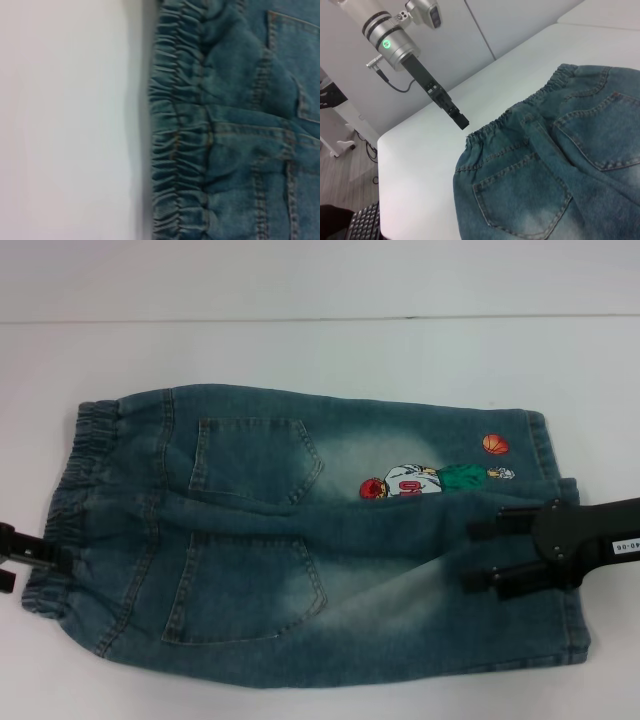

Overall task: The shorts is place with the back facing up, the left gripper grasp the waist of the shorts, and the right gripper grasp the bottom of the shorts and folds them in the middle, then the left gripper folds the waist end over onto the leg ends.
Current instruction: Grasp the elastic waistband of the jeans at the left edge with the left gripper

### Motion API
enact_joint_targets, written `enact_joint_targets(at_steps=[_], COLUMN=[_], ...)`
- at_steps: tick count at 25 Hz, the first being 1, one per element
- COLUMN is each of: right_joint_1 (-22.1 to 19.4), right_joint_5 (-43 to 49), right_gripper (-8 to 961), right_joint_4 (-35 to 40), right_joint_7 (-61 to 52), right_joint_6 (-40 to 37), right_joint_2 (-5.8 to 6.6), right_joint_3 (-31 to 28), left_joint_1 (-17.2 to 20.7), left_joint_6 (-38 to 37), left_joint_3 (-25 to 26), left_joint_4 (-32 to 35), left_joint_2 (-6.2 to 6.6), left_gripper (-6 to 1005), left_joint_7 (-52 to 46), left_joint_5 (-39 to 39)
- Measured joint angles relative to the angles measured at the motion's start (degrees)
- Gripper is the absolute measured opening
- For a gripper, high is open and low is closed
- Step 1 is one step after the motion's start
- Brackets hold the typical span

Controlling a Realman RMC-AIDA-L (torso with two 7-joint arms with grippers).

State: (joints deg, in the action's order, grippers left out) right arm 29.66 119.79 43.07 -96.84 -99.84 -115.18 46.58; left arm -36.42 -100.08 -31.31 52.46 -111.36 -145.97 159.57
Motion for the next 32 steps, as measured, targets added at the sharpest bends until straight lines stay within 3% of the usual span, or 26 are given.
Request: enact_joint_targets(at_steps=[32], right_joint_1=[1.89], right_joint_5=[0.00], right_gripper=[927], right_joint_4=[-0.45], right_joint_7=[0.05], right_joint_6=[1.22], right_joint_2=[-0.53], right_joint_3=[0.71], left_joint_1=[-0.77], left_joint_6=[5.25], left_joint_3=[-1.11], left_joint_4=[-4.77], left_joint_2=[-0.65], left_gripper=[932], left_joint_7=[-0.98], left_joint_5=[4.00])
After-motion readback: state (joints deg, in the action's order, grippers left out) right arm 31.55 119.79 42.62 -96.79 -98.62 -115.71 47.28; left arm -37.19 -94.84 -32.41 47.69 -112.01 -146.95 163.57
